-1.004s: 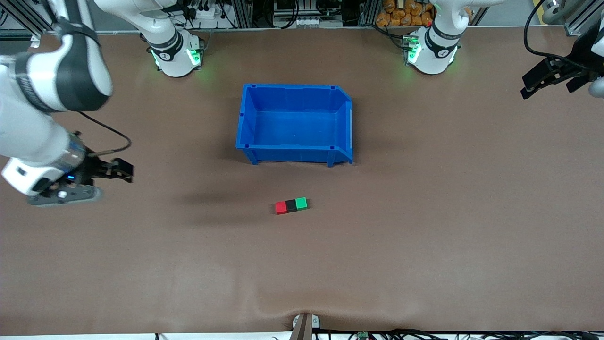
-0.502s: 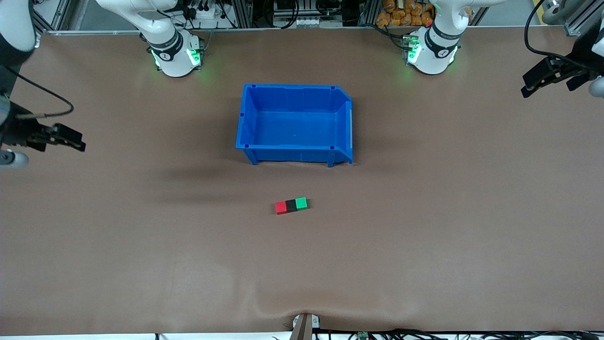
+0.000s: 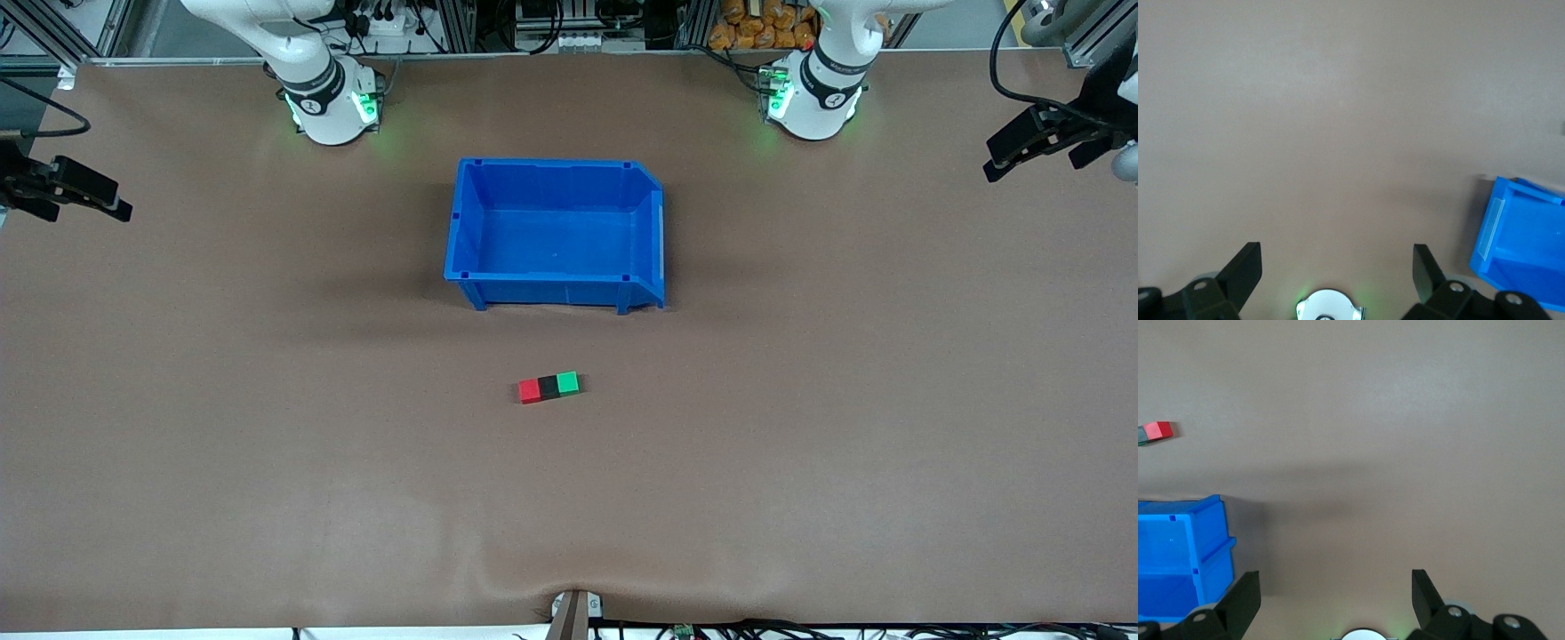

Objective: Attach green and red cubes to black cube

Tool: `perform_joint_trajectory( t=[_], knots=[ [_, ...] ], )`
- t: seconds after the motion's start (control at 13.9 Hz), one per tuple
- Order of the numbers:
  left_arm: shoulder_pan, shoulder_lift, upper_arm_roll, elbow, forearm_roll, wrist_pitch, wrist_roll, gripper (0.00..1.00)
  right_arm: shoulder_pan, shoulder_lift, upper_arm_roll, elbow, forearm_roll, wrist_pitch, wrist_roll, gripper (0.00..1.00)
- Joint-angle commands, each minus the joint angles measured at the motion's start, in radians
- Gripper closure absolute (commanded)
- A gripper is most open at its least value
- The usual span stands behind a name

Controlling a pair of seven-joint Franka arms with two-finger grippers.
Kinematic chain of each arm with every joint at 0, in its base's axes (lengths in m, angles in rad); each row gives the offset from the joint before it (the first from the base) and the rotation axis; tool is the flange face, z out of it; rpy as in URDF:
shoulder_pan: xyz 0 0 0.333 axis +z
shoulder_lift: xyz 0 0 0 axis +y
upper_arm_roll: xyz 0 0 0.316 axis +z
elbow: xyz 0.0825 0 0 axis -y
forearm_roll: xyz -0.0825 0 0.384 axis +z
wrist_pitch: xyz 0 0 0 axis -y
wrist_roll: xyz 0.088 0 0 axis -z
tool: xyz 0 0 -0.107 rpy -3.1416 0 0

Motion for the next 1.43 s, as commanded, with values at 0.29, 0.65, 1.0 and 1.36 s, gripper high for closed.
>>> perform_joint_trajectory(
  t=[0.29,0.65,1.0,1.36],
  knots=[
    [0.026,-0.001,-0.003,0.020,-0.016,-0.043,0.004,0.00,-0.031,-0.035,0.067,-0.033,-0.017,0.004,0.000,0.00],
    [0.026,-0.009,-0.004,0.020,-0.014,-0.043,0.002,0.00,-0.051,-0.031,0.057,-0.032,-0.050,0.050,-0.090,0.00],
    [0.025,-0.013,-0.011,0.022,0.001,-0.052,-0.001,0.00,-0.070,-0.023,0.059,-0.032,-0.025,0.051,-0.092,0.00],
    [0.026,-0.006,-0.005,0.042,-0.002,-0.052,0.013,0.00,-0.073,-0.019,0.057,-0.033,-0.010,0.056,-0.092,0.00]
  ],
)
